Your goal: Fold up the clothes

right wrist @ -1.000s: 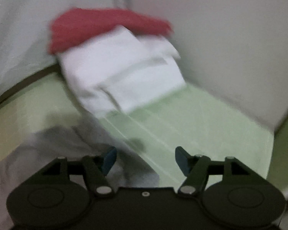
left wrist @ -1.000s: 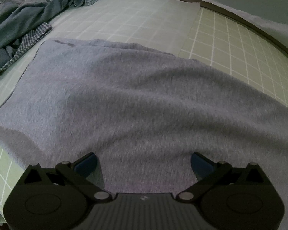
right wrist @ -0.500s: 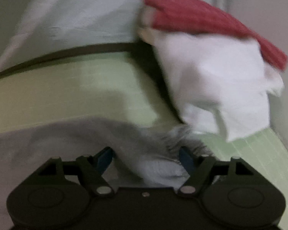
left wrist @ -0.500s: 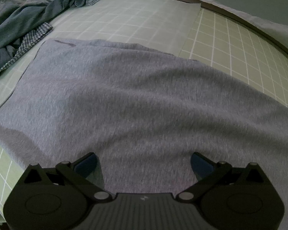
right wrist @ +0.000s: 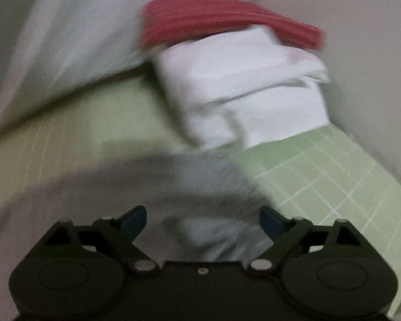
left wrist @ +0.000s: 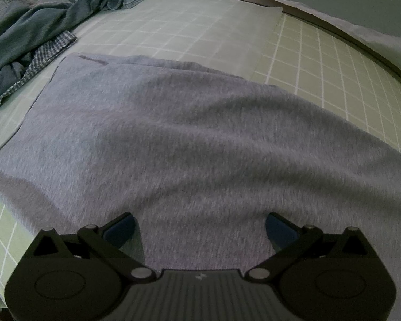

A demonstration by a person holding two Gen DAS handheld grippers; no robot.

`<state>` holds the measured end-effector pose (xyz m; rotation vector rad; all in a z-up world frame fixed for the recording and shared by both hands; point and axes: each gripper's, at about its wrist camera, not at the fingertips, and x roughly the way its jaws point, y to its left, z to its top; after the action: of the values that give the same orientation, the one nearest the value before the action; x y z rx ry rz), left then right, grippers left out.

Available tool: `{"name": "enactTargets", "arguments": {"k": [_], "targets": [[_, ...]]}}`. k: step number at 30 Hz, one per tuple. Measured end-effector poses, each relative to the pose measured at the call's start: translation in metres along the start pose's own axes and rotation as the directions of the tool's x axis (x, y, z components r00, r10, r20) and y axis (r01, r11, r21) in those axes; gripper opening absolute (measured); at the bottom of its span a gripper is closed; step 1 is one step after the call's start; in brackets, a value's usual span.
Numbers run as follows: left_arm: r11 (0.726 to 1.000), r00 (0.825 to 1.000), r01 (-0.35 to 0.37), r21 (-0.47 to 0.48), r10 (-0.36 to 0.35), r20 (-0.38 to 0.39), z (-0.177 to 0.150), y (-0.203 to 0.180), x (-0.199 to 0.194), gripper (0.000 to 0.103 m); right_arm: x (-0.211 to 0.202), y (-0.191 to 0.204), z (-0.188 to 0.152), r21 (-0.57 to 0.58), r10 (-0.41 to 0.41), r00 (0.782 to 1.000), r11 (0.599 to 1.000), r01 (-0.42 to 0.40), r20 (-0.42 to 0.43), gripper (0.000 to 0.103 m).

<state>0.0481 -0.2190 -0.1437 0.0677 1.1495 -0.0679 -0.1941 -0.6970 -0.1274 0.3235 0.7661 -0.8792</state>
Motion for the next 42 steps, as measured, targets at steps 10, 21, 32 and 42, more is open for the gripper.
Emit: {"name": "enactTargets", "arguments": {"k": [10,21,32,42], "targets": [[0.997,0.998,0.057,0.057,-0.059,0.023,-0.002,0.010,-0.002,0.103,-0.020,0.040,-0.019,-0.150,-0.145,0.989,0.979,0.137,-0.044,0.097],[0.992,0.982,0.086,-0.096,-0.068,0.175,0.002,0.124,-0.043,0.102,-0.083,0.145,-0.060,-0.220,0.019,0.998,0.975,-0.032,-0.061,0.099],[0.989,0.981,0.020,-0.148,0.010,0.193,0.052,0.229,-0.018,0.098,-0.080,0.246,-0.069,-0.162,0.044,0.992,0.985,-0.064,-0.122,0.099],[0.996,0.985,0.082,-0.019,-0.078,0.151,0.076,0.240,0.026,0.097,-0.082,0.289,-0.066,-0.066,0.004,0.986,0.998,-0.015,-0.165,0.099]]}}
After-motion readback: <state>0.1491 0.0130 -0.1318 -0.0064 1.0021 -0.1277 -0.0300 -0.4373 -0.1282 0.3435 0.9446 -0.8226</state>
